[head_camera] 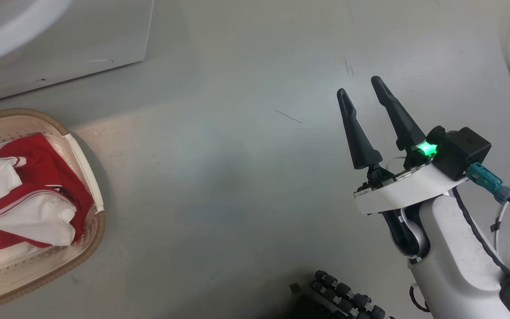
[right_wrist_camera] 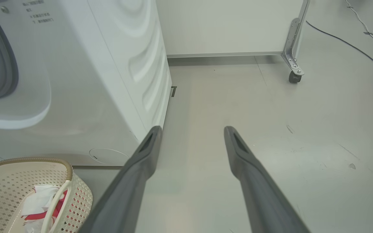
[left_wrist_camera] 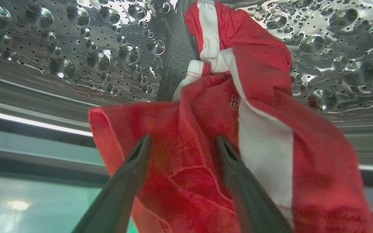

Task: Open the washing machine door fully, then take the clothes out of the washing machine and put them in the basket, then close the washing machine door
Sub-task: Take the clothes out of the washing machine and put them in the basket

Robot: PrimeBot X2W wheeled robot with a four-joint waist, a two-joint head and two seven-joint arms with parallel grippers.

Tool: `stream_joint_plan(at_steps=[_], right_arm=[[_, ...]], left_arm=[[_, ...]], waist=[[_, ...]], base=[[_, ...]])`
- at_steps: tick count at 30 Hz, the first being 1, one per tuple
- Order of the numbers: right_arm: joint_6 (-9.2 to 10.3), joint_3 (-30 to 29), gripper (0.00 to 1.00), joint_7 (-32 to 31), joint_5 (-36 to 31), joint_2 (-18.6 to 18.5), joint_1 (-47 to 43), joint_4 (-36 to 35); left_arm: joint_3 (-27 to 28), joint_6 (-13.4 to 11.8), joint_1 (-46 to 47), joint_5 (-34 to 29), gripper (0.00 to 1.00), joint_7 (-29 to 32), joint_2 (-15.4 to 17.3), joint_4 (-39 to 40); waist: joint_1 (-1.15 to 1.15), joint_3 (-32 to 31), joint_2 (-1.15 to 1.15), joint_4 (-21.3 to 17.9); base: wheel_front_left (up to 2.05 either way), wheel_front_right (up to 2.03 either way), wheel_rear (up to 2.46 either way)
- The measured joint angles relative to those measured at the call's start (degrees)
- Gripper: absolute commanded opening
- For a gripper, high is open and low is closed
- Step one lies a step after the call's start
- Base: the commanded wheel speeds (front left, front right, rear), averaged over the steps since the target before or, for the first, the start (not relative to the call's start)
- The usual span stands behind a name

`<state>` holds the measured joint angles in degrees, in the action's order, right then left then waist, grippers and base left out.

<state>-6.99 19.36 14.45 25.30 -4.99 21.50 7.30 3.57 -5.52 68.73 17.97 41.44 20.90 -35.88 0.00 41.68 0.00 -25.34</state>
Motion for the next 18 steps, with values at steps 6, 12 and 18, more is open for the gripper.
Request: stream_joint_plan(at_steps=[6,12,18], right_arm=[[0.00,-0.02,1.00,0.00,-0.01,0.01,0.36,0.09],[0.00,-0.09,1.00,0.00,-0.03,0.01,0.41,0.25],[0.00,-0.23,1.00,0.00,-0.20,-0.02,0.43,0.70]], left_arm=[[-0.27,0.30,0.88,0.24,0.00,0.93,-0.27,-1.21],[-0.56,1.31,1.27,0.52,0.00,1.26,-0.47,-2.08],[-0.73,1.88,1.28,0.59,0.00,0.09,-0.49,-3.63]], waist=[[0.00,0.17,0.00,0.06],[0.00,0.05,0.00,0.28],[0.00,-0.64,0.00,0.67]], base=[[0.00,0.00,0.00],[0.00,0.00,0.00],[0.00,0.00,0.00]])
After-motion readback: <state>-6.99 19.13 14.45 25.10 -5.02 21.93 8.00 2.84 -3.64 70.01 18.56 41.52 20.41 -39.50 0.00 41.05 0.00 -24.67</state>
